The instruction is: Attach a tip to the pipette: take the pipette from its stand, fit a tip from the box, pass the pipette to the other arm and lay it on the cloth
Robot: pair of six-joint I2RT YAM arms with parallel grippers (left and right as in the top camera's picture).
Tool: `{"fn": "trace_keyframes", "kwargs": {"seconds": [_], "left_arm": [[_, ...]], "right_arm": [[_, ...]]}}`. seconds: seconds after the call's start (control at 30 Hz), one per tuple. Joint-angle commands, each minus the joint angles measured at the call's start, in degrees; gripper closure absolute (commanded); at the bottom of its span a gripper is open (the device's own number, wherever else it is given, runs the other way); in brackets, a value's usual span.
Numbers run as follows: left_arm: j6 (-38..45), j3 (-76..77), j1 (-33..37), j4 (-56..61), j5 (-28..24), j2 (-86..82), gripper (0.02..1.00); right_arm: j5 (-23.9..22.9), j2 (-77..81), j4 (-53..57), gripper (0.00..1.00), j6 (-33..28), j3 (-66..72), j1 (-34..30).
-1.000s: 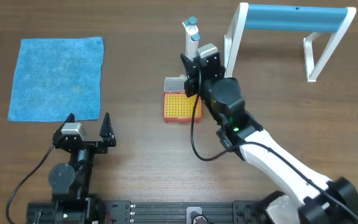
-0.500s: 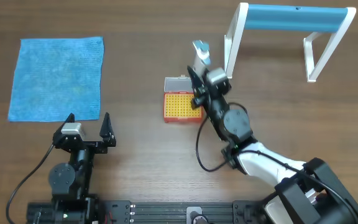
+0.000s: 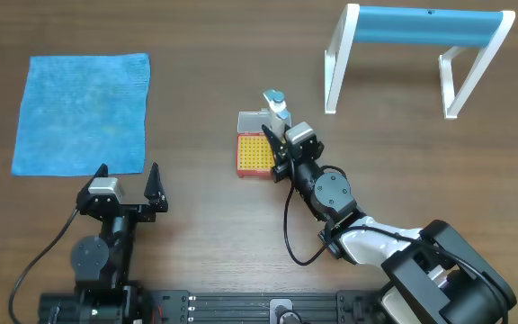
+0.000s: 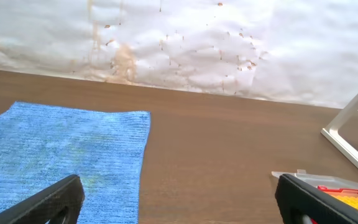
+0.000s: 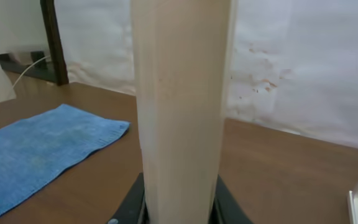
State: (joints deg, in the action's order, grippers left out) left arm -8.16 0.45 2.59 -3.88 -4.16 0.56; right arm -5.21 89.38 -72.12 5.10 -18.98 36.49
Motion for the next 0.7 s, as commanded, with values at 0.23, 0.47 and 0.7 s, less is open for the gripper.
{"fn": "trace_keyframes", "kwargs": {"seconds": [0.23, 0.47, 0.7], "left_arm": [[0.1, -0.1, 0.0, -0.3, -0.9, -0.3, 0.023], [0.1, -0.1, 0.0, -0.3, -0.9, -0.3, 0.02], [0.1, -0.1, 0.0, -0.3, -0.9, -0.3, 0.023]], "right_arm": [[1.8, 5.2, -5.1, 0.93, 0.2, -2.0, 0.2], [1.8, 5.6, -5.6, 0.93, 0.2, -2.3, 0.3], [1.8, 7.8, -5.5, 0.93, 0.2, -4.0, 0.8]]}}
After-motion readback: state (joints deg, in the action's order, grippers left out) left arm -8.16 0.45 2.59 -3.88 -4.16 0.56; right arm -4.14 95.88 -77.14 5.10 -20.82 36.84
